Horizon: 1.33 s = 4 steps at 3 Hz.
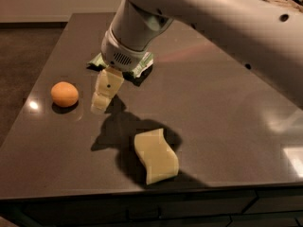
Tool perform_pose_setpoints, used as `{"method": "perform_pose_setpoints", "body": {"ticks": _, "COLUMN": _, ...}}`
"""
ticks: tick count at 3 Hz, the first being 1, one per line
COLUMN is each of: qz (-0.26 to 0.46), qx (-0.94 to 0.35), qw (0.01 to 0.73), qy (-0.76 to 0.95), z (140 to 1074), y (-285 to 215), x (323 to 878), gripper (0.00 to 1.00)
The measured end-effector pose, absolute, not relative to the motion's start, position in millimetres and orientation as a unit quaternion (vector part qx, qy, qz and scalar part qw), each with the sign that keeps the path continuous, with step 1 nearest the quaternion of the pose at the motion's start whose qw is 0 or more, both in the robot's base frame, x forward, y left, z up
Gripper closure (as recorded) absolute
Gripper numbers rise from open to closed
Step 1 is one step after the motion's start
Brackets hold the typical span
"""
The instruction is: Move orange near sponge
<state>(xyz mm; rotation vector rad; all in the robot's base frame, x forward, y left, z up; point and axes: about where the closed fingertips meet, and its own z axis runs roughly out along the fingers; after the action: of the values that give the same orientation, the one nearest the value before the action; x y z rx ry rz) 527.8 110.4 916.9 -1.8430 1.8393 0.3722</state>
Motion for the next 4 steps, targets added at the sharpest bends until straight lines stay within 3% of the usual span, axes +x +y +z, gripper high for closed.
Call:
{"method": "perform_pose_setpoints", "body": {"ticks": 2, "qz": 0.159, "qx": -0.685, "qw": 0.239, "qy": 0.67, "z": 891, "y": 184, "x": 543, "gripper": 0.0}}
{"method": "perform_pose_setpoints", "body": {"ticks": 4, "qz": 0.159, "qx": -0.697, "qw": 0.219, "qy": 0.664, "z": 864, "y": 224, "x": 554, "gripper": 0.0}}
